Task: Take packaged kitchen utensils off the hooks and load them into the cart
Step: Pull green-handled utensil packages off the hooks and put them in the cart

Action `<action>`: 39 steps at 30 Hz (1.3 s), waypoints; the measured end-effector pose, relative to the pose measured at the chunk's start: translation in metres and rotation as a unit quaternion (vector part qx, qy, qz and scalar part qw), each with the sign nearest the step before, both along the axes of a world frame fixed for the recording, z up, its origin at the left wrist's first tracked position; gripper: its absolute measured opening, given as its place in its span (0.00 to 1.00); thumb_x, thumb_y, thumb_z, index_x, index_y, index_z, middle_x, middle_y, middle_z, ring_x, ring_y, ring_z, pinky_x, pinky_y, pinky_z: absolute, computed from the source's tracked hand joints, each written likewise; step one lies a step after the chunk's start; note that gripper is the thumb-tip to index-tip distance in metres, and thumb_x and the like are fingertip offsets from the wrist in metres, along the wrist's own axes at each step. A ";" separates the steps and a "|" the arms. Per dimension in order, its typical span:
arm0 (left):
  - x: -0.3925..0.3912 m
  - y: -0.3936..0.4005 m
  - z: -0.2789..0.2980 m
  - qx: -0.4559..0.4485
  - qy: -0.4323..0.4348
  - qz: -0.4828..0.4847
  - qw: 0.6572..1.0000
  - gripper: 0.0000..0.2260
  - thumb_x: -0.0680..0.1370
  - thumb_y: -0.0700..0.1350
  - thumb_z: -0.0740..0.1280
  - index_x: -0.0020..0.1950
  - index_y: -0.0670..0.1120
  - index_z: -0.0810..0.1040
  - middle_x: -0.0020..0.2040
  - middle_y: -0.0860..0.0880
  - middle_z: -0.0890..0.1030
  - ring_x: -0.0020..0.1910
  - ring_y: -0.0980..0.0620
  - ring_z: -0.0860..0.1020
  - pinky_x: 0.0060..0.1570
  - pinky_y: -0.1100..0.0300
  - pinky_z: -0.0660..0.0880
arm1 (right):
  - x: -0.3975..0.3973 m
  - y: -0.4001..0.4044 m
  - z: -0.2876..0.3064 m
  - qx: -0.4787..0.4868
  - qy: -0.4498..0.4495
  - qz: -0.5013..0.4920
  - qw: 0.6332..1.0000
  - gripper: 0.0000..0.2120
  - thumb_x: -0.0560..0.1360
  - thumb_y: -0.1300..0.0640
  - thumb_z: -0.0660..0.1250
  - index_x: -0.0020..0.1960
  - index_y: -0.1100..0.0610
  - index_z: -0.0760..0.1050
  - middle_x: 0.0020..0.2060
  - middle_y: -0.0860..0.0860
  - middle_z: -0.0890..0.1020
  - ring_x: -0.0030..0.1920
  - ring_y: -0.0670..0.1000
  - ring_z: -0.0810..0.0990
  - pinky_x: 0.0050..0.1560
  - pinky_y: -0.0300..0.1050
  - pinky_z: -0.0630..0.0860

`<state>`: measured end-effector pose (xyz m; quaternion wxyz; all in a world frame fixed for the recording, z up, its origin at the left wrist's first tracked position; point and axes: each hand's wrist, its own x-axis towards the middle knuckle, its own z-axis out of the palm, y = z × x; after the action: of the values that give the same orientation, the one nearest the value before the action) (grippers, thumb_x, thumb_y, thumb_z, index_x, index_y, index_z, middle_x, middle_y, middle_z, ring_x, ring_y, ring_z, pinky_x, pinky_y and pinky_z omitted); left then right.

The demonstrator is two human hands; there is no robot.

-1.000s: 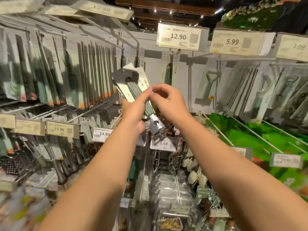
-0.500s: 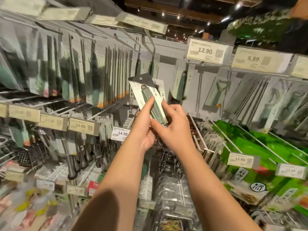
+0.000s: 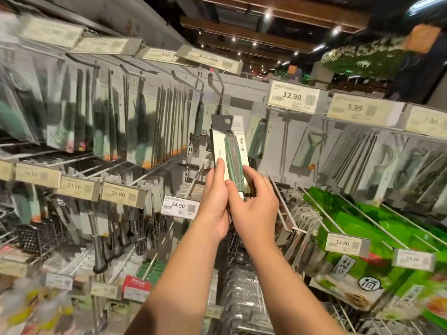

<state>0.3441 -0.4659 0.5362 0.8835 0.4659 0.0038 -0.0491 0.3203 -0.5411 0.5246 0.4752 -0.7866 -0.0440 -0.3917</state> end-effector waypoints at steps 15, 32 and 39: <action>-0.014 -0.002 0.004 -0.032 0.047 0.027 0.998 0.16 0.79 0.56 0.74 0.62 0.52 0.78 0.40 0.50 0.89 0.32 0.52 0.86 0.28 0.58 0.79 | -0.016 -0.037 0.012 -0.010 -0.027 -0.035 0.999 0.20 0.78 0.51 0.72 0.68 0.50 0.74 0.59 0.40 0.76 0.62 0.32 0.71 0.62 0.25 0.66; -0.018 -0.002 0.011 -0.106 0.085 0.003 0.991 0.13 0.81 0.48 0.63 0.61 0.45 0.80 0.47 0.34 0.87 0.32 0.47 0.80 0.28 0.61 0.72 | -0.006 -0.059 0.015 0.002 -0.016 -0.068 0.998 0.24 0.79 0.52 0.71 0.74 0.53 0.71 0.65 0.46 0.72 0.52 0.24 0.69 0.50 0.19 0.64; -0.001 -0.003 0.011 -0.088 0.078 -0.002 0.993 0.15 0.81 0.47 0.61 0.65 0.44 0.78 0.49 0.33 0.87 0.35 0.46 0.81 0.27 0.61 0.74 | 0.052 -0.079 0.033 -0.010 0.125 -0.043 0.991 0.22 0.78 0.49 0.71 0.70 0.50 0.73 0.60 0.47 0.75 0.49 0.44 0.77 0.54 0.40 0.74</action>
<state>0.3427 -0.4690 0.5469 0.9181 0.3807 0.0676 -0.0878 0.3720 -0.6198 0.5580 0.4518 -0.8352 0.0459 -0.3102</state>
